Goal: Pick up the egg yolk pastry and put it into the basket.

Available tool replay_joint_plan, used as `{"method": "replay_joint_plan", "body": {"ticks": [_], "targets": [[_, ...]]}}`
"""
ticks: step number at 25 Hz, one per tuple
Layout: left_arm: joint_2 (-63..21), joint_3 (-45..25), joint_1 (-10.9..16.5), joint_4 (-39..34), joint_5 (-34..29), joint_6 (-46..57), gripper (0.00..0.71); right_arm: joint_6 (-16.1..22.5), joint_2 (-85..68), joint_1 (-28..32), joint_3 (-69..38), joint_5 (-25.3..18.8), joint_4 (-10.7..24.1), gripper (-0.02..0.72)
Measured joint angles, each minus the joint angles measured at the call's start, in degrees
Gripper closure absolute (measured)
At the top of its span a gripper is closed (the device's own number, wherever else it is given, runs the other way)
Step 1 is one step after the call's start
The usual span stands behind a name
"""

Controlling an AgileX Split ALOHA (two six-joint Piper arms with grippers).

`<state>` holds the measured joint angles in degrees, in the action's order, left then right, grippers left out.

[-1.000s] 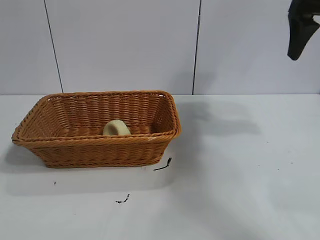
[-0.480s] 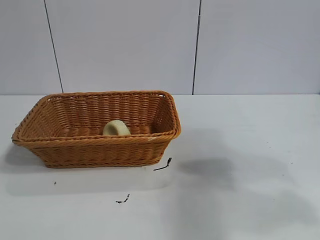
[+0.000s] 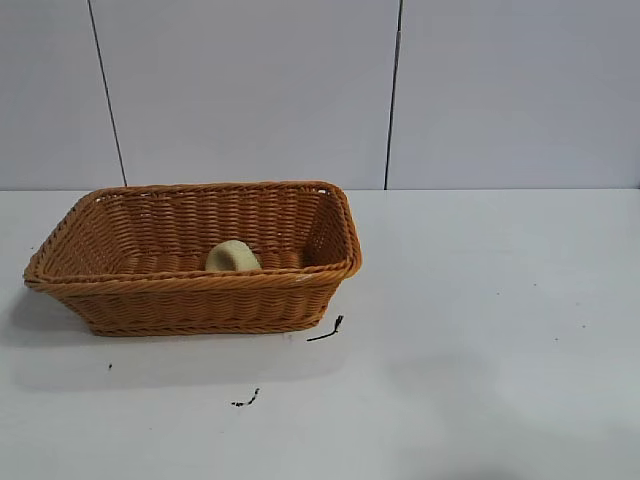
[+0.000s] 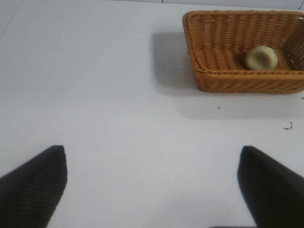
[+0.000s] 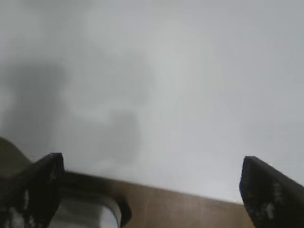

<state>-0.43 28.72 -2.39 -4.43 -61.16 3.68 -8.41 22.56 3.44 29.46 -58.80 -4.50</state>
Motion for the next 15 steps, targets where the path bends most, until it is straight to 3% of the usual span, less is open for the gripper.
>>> {"method": "replay_joint_plan", "body": {"ticks": [15], "targets": [[0.0,0.0,0.0,0.0,0.0,0.0,0.014,1.99,-21.9,-4.03,-0.75,0.12,1.06,0.01]]}}
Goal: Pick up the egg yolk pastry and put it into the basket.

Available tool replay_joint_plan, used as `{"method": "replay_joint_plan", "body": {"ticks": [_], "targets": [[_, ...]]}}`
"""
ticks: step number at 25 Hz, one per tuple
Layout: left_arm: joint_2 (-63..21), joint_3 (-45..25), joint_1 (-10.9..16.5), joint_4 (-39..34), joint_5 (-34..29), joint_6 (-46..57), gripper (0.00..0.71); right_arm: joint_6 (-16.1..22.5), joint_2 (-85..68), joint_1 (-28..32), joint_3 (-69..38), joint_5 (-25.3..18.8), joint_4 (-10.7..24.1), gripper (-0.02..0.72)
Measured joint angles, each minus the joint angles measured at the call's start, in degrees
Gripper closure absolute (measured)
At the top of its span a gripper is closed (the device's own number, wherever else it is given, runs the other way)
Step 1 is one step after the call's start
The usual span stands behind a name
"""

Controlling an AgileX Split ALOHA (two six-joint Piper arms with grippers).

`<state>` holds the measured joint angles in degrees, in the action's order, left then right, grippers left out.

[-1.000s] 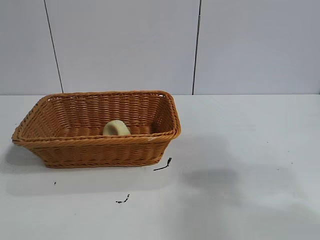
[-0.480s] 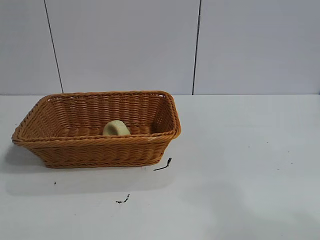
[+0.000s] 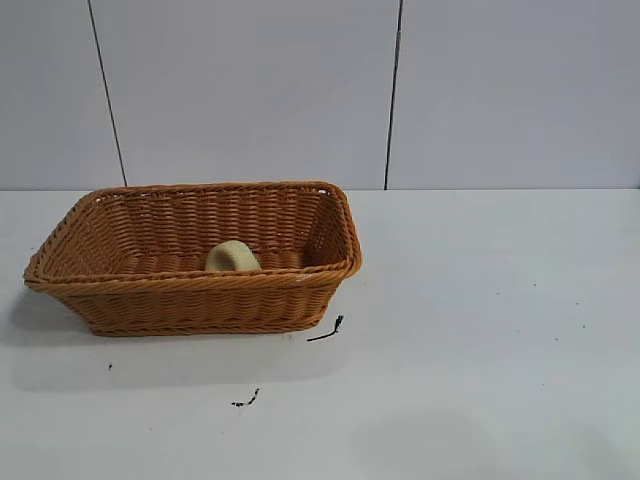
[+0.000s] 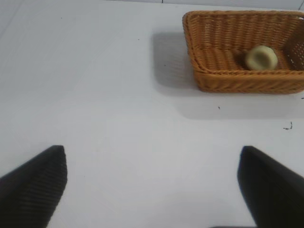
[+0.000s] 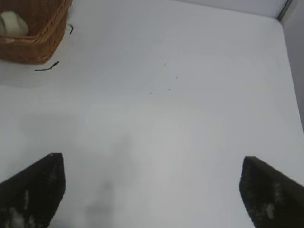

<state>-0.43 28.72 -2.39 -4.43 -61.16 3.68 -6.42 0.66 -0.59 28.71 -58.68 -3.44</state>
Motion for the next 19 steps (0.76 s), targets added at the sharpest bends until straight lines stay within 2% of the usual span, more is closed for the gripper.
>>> {"method": "replay_joint_plan", "body": {"ticks": [19], "targets": [[0.0,0.0,0.0,0.0,0.0,0.0,0.014,1.02,-0.9,0.0,-0.07,-0.06,0.75,0.01]]}}
